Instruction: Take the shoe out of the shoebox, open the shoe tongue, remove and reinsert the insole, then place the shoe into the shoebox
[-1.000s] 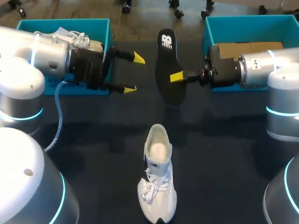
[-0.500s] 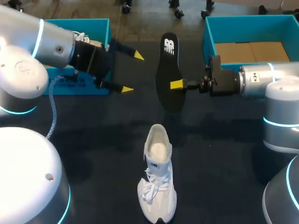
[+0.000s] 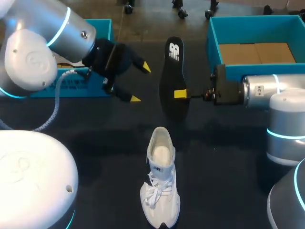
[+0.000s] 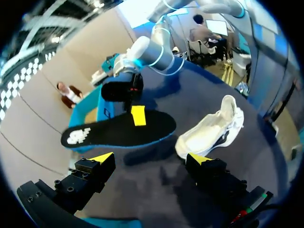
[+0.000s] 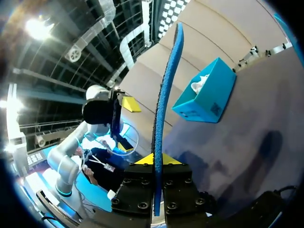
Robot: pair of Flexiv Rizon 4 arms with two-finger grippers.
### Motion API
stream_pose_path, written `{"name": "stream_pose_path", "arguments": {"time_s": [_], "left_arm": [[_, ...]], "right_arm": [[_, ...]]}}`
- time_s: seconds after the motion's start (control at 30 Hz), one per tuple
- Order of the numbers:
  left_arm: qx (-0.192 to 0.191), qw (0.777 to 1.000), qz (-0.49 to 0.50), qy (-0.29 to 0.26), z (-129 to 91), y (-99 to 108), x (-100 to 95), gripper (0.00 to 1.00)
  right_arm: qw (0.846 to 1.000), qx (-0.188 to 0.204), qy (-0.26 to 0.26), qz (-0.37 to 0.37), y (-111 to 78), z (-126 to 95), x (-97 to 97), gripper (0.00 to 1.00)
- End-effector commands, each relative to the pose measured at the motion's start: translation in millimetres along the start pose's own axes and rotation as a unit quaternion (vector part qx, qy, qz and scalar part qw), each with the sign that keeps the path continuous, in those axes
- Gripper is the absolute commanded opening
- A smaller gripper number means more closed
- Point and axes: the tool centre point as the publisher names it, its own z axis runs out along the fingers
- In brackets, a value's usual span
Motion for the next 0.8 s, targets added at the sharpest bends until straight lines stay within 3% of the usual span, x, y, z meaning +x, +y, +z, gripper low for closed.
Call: {"name": "stream_pose_path", "arguments": {"time_s": [0.03, 0.37, 0.43, 0.8], "left_arm": [[-0.107, 0.977, -0.133, 0.126, -5.7, 1.3, -0.4, 1.0], [-0.107, 0.977, -0.133, 0.126, -5.7, 1.3, -0.4, 1.0], [-0.133, 0.977, -0.131, 0.106, 7.3, 3.2, 8.1, 1.0], [-0.111, 0.979, -0.115, 0.126, 35.7, 16.9, 58.1, 1.0]], "right_arm": [[1.0, -0.006, -0.005, 0.0, -4.9, 1.7, 2.5, 0.0], [1.0, -0.006, -0.005, 0.0, -4.9, 1.7, 2.5, 0.0], [1.0, -0.006, -0.005, 0.0, -4.9, 1.7, 2.5, 0.0], [1.0, -0.004, 0.021, -0.018, -24.1, 27.4, -8.9, 0.0]]}}
